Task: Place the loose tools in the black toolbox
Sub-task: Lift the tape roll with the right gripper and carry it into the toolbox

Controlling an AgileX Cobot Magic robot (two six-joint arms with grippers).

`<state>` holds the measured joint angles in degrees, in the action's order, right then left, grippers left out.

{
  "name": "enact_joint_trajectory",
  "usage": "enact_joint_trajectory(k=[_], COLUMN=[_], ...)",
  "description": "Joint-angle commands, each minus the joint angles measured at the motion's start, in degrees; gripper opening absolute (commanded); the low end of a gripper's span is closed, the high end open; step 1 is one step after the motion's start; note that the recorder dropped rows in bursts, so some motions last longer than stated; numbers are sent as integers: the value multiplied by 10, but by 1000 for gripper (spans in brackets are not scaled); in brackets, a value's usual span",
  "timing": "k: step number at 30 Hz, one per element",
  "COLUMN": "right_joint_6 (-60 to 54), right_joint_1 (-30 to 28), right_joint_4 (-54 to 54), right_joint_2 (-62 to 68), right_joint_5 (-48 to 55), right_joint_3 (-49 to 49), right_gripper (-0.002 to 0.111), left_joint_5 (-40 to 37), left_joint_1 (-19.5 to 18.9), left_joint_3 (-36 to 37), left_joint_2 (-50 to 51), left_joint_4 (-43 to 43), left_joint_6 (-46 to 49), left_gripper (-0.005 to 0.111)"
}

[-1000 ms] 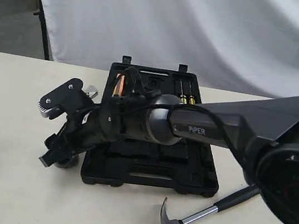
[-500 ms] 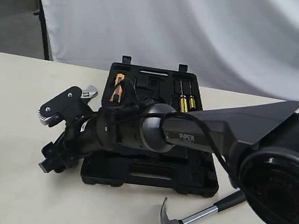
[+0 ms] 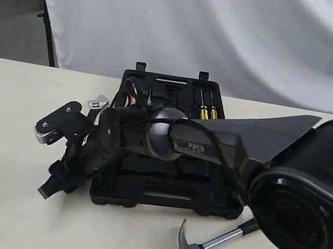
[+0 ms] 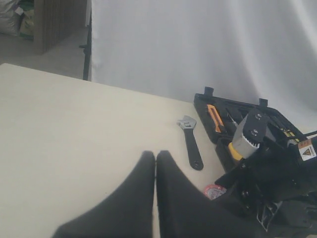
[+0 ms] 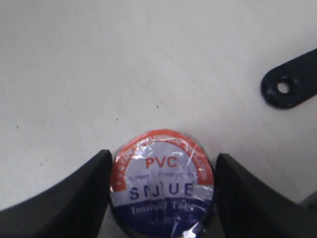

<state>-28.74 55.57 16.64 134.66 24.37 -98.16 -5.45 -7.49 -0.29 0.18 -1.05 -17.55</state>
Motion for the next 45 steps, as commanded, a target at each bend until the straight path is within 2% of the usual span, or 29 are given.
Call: enact_joint_trajectory(k=[1, 6, 10, 15, 19, 28, 33, 45], right_joint_6=[1, 0, 0, 28, 58, 56, 56, -26], right_joint_1=[-1, -14, -48, -114, -177, -293, -300, -234], right_joint_4=[-2, -21, -39, -66, -55, 110, 149, 149], right_joint_2=[-20, -128, -175, -182, -165, -115, -73, -10], right_joint_5=[23, 137, 171, 169, 122, 70, 21, -128], right_joint_3=[-4, -4, -4, 0, 3, 3, 3, 3], right_gripper=[0, 0, 0, 0, 0, 0, 0, 0], left_joint_5=[4, 4, 4, 4, 4, 4, 4, 4], left_joint_1=[-15, -15, -15, -15, -15, -15, -15, -15], left_joint_3=[-2, -2, -2, -2, -2, -2, -2, -2], left_joint_2=[-2, -2, -2, -2, -2, -2, -2, -2], left_joint_4=[-3, -3, -3, -3, -3, -3, -3, -3], left_joint_6=[-3, -3, -3, -3, -3, -3, -3, -3], left_gripper=[1, 1, 1, 1, 1, 1, 1, 1])
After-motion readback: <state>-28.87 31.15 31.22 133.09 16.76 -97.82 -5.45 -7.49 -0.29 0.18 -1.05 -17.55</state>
